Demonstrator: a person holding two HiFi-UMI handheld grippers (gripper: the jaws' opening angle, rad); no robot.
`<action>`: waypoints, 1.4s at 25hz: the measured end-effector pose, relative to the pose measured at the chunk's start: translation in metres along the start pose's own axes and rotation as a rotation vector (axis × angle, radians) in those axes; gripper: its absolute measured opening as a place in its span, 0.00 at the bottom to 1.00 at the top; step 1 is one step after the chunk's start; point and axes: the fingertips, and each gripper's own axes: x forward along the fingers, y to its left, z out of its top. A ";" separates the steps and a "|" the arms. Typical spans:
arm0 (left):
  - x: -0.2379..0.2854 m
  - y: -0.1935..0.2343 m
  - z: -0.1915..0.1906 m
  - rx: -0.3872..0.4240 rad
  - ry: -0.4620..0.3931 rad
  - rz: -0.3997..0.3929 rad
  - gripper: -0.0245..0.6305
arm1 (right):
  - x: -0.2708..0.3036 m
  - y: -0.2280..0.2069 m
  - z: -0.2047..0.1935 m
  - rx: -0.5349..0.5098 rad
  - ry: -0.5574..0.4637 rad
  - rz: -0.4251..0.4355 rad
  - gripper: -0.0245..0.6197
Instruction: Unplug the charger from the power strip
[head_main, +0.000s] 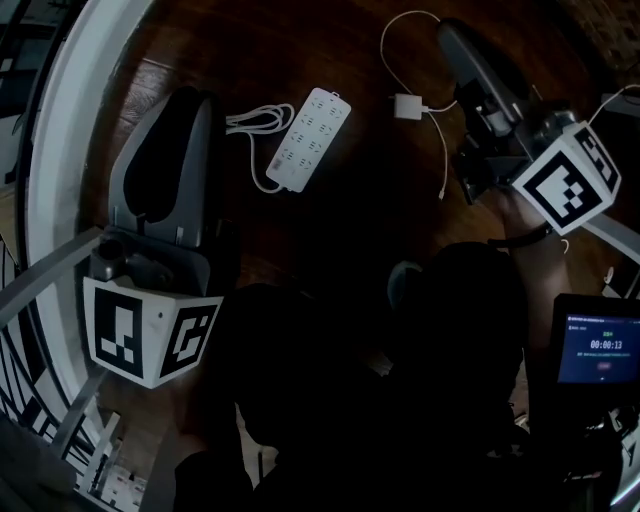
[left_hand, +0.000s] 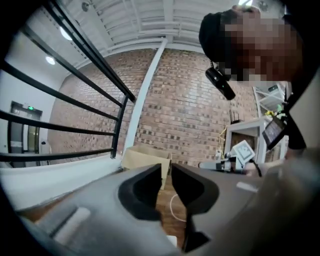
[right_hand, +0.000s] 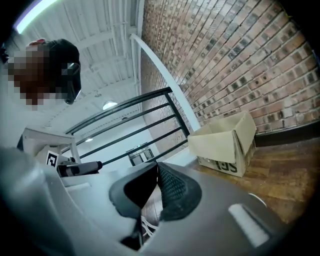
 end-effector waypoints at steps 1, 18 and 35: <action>0.003 0.000 -0.002 0.002 0.008 0.002 0.14 | 0.001 0.003 0.001 -0.020 0.001 0.003 0.05; 0.006 -0.025 0.004 0.078 -0.067 -0.031 0.14 | 0.004 0.035 -0.020 -0.250 0.101 0.027 0.05; 0.000 -0.029 0.000 0.113 -0.060 -0.057 0.12 | -0.006 0.027 -0.013 -0.294 0.084 -0.021 0.05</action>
